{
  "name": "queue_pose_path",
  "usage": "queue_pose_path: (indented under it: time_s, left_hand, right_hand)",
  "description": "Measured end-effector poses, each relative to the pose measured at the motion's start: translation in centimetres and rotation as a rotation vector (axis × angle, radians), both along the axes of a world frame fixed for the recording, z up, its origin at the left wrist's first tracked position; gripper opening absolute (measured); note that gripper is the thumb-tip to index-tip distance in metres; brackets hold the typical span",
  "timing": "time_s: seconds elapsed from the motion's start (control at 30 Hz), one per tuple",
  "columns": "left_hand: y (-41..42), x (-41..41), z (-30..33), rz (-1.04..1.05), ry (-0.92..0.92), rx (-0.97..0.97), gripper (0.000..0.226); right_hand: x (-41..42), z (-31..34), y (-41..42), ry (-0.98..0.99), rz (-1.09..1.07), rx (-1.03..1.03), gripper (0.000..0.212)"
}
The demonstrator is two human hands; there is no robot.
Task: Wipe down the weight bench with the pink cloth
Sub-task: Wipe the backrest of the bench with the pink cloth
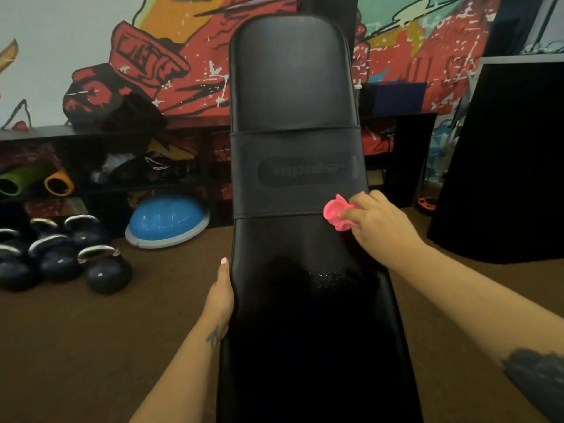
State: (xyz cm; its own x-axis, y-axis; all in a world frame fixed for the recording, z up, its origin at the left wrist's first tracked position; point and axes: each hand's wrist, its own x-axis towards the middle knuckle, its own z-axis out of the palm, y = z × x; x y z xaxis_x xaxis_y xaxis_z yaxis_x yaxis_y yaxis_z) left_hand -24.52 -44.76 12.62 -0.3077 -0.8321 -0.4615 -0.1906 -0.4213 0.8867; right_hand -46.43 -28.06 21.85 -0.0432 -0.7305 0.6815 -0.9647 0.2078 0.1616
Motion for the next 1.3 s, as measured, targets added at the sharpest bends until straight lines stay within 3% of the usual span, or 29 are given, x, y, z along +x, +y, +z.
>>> queue_pose_path:
  time_s: [0.2, 0.33, 0.43, 0.53, 0.6, 0.67, 0.77, 0.97, 1.13, 1.2, 1.3]
  left_hand:
    - [0.2, 0.1, 0.2, 0.007, -0.012, -0.007, 0.077]
    - [0.2, -0.1, 0.2, 0.000, -0.008, -0.011, 0.073]
    - [0.1, -0.1, 0.0, 0.003, 0.000, -0.013, 0.075]
    - [0.1, 0.0, -0.2, 0.011, 0.000, -0.021, 0.077]
    - [0.1, 0.0, -0.2, 0.024, 0.001, -0.029, 0.077]
    - [0.1, -0.1, -0.1, 0.030, 0.005, -0.017, 0.076]
    - [0.5, -0.1, 0.1, 0.022, 0.030, -0.028, 0.073]
    - [0.5, -0.1, -0.3, 0.015, 0.063, -0.029, 0.074]
    - [0.2, 0.1, 0.0, -0.004, 0.002, -0.015, 0.077]
    - [-0.2, 0.4, 0.4, -0.024, -0.103, -0.202, 0.065]
    - [-0.5, 0.8, 2.2, 0.030, -0.194, -0.770, 0.043]
  right_hand:
    - [1.6, -1.9, -0.3, -0.030, 0.092, 0.059, 0.029]
    - [-0.3, -1.8, 1.3, -0.063, -0.041, 0.021, 0.027]
    - [-0.8, -1.2, 0.3, -0.092, -0.112, -0.082, 0.011]
    - [0.9, -1.7, -1.1, -0.057, -0.041, -0.119, 0.023]
    - [1.9, -2.2, -1.4, -0.059, -0.021, -0.072, 0.015]
    - [2.0, -2.3, -1.2, -0.089, -0.060, 0.004, 0.033]
    - [1.0, -2.1, 0.4, -0.061, -0.125, 0.060, 0.043]
    - [1.1, -1.9, 0.9, -0.086, -0.275, -0.001, 0.037]
    - [2.8, -1.2, -0.3, -0.126, -0.284, 0.081, 0.038]
    - [2.3, -1.1, 0.3, -0.112, -0.279, 0.096, 0.045]
    - [2.1, -1.2, 0.9, -0.110, -0.305, 0.118, 0.051]
